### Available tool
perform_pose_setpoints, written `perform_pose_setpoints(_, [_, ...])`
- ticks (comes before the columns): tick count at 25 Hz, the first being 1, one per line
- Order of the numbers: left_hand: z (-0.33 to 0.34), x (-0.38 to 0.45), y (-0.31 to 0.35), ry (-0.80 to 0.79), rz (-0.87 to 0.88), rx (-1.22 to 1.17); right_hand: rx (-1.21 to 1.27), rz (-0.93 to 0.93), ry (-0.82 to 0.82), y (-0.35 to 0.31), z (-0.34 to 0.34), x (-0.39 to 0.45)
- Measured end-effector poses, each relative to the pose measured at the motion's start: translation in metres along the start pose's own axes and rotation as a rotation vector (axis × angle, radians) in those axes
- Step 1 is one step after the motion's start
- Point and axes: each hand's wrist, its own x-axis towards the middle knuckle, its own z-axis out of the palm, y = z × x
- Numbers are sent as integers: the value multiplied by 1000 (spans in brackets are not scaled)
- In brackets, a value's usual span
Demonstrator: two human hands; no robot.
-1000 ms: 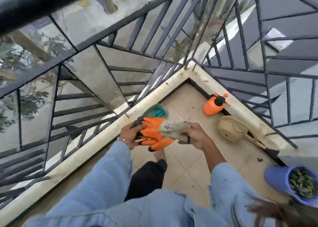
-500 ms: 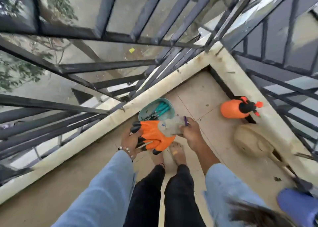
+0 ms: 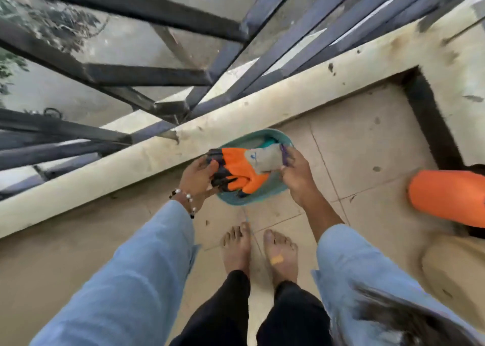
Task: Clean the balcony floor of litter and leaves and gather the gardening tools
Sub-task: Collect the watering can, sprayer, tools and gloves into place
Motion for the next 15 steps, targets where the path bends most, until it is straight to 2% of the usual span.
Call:
perform_pose_setpoints(3, [-7,7,-13,22,-37,64,-63,83,-48,16,3,3])
perform_pose_setpoints(5, [-13,-15,-17,15,-80,96,-54,122,-57,9,-2,-24])
perform_pose_setpoints(10, [-17,-112,4,5,-166,14,12,176,-24,-52,-26,-128])
perform_pose_setpoints(12, [-19,-166,19,36,-131,81,-20,152,-16,-87,-37,-180])
perform_pose_setpoints(15, [-29,-258,41,91,19,205,-157,57,-61,-140,-54,-260])
